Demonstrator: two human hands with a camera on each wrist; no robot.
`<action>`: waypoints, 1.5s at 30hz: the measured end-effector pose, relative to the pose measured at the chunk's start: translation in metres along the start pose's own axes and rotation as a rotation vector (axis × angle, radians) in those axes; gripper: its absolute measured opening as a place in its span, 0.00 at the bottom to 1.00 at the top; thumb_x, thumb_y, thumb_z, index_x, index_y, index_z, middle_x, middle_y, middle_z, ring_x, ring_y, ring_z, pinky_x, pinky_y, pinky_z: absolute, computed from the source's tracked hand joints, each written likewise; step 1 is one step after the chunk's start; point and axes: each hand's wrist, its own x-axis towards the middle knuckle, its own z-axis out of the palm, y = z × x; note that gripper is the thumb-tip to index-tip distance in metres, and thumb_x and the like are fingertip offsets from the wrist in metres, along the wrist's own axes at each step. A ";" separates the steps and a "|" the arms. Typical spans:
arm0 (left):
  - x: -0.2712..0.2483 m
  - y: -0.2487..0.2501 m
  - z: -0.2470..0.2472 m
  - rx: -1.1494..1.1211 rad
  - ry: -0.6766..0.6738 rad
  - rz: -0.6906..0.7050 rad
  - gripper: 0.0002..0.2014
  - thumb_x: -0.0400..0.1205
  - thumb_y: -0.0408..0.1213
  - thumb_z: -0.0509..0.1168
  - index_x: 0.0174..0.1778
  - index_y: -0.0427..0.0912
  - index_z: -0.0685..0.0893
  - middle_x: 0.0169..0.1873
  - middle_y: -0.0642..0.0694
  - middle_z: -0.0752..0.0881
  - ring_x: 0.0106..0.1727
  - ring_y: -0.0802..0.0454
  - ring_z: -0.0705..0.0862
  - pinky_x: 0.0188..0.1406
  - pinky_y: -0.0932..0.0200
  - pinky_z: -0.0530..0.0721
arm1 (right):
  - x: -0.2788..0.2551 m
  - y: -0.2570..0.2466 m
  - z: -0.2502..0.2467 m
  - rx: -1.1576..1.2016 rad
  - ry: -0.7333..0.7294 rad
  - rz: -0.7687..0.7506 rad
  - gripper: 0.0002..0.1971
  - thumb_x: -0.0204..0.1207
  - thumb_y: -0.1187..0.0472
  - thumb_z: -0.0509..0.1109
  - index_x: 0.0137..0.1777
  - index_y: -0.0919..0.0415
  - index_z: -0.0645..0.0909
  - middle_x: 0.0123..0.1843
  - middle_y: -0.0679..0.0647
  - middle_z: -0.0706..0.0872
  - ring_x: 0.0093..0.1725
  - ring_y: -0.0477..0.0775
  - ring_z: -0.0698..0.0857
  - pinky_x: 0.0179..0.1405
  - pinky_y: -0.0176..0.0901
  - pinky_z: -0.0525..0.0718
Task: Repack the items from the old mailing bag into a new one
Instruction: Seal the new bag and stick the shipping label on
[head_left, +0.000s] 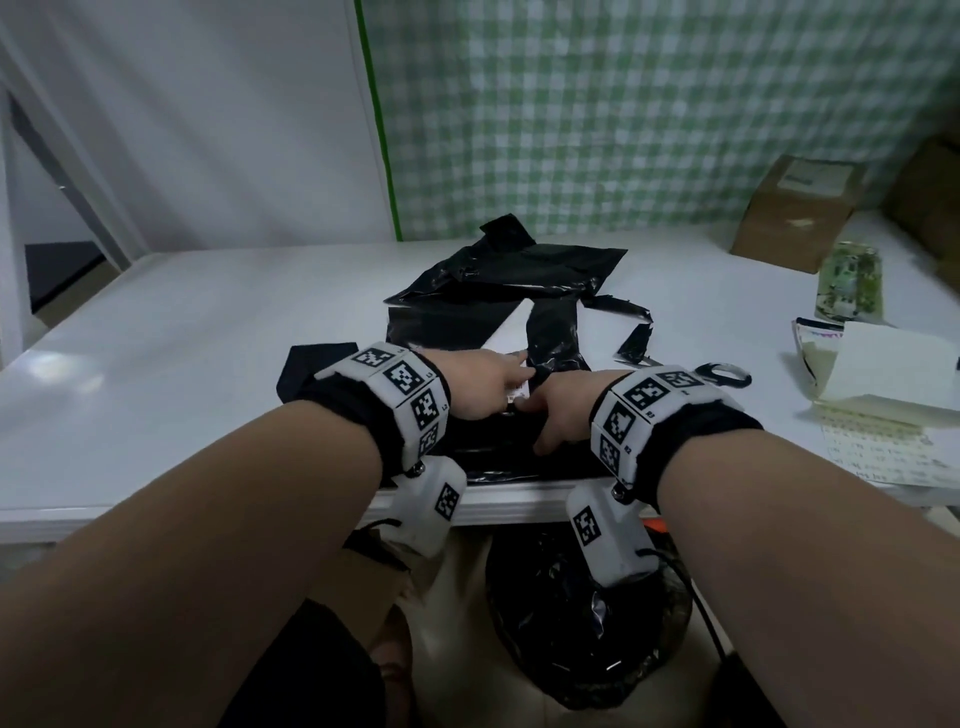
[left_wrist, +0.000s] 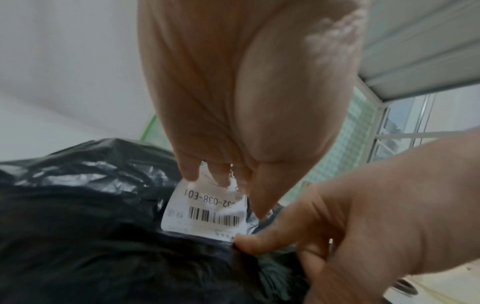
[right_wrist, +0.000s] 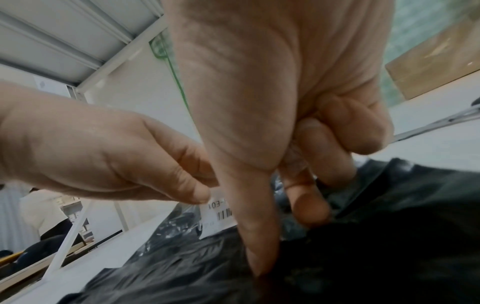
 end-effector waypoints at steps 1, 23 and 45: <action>0.003 0.000 -0.003 0.022 -0.047 -0.026 0.25 0.86 0.40 0.53 0.80 0.40 0.60 0.82 0.41 0.58 0.78 0.42 0.65 0.77 0.51 0.63 | 0.000 0.001 -0.003 -0.005 -0.024 -0.006 0.24 0.75 0.51 0.70 0.71 0.53 0.75 0.55 0.52 0.82 0.55 0.53 0.82 0.60 0.48 0.81; 0.059 -0.007 -0.040 0.025 -0.031 -0.272 0.23 0.87 0.38 0.48 0.77 0.30 0.62 0.78 0.31 0.60 0.79 0.34 0.61 0.77 0.43 0.59 | 0.007 0.013 -0.021 0.001 -0.064 -0.051 0.35 0.73 0.50 0.73 0.79 0.45 0.66 0.79 0.44 0.69 0.75 0.49 0.71 0.61 0.36 0.70; 0.019 -0.031 -0.020 -0.028 -0.046 -0.466 0.35 0.85 0.55 0.49 0.83 0.39 0.47 0.83 0.40 0.48 0.83 0.42 0.51 0.82 0.47 0.51 | -0.009 0.005 -0.011 0.071 -0.046 -0.012 0.43 0.67 0.41 0.76 0.81 0.46 0.62 0.77 0.48 0.72 0.73 0.52 0.74 0.64 0.42 0.73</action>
